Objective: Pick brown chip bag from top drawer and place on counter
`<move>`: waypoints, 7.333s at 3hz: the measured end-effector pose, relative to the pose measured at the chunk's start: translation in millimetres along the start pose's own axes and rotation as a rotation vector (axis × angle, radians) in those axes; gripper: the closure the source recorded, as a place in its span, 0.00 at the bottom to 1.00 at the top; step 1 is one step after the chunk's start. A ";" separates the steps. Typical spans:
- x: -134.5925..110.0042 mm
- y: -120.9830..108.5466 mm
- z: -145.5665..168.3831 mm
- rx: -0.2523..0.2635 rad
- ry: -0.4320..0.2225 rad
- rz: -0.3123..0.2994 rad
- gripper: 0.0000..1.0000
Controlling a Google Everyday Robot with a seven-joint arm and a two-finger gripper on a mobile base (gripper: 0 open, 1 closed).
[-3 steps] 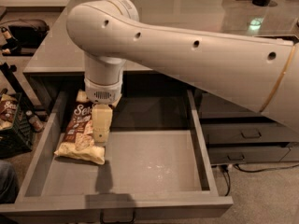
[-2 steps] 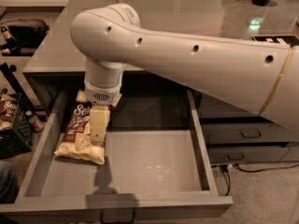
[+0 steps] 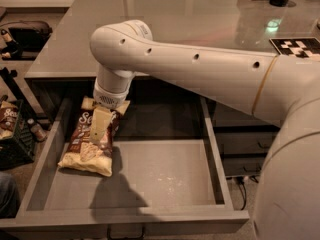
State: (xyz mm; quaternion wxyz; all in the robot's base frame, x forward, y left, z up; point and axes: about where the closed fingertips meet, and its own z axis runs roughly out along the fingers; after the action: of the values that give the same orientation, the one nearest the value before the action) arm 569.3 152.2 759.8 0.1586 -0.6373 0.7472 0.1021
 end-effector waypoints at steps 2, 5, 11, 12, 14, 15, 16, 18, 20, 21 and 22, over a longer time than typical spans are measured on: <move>-12.5 -4.7 19.2 0.015 -0.023 -0.002 0.00; -22.3 -44.3 97.4 0.003 0.004 0.080 0.00; -10.8 -58.6 129.3 0.006 0.053 0.083 1.00; -10.1 -57.4 131.0 -0.003 0.049 0.081 1.00; 12.3 -33.9 67.1 -0.044 -0.079 0.150 1.00; 12.3 -33.8 67.1 -0.044 -0.079 0.150 1.00; 17.4 -16.6 56.1 -0.084 -0.082 0.176 1.00; 42.6 35.8 14.3 -0.114 -0.063 0.285 1.00; 45.2 29.6 -49.2 0.038 -0.027 0.282 1.00; 38.8 15.3 -85.6 0.130 -0.011 0.249 1.00; 35.5 -4.1 -100.3 0.185 -0.004 0.216 1.00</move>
Offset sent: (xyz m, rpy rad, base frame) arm 0.0261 0.0497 -0.0351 0.0634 -0.0581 -0.0133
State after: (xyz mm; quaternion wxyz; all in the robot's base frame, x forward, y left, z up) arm 557.8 83.3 840.1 0.2064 -0.5355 0.8174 0.0505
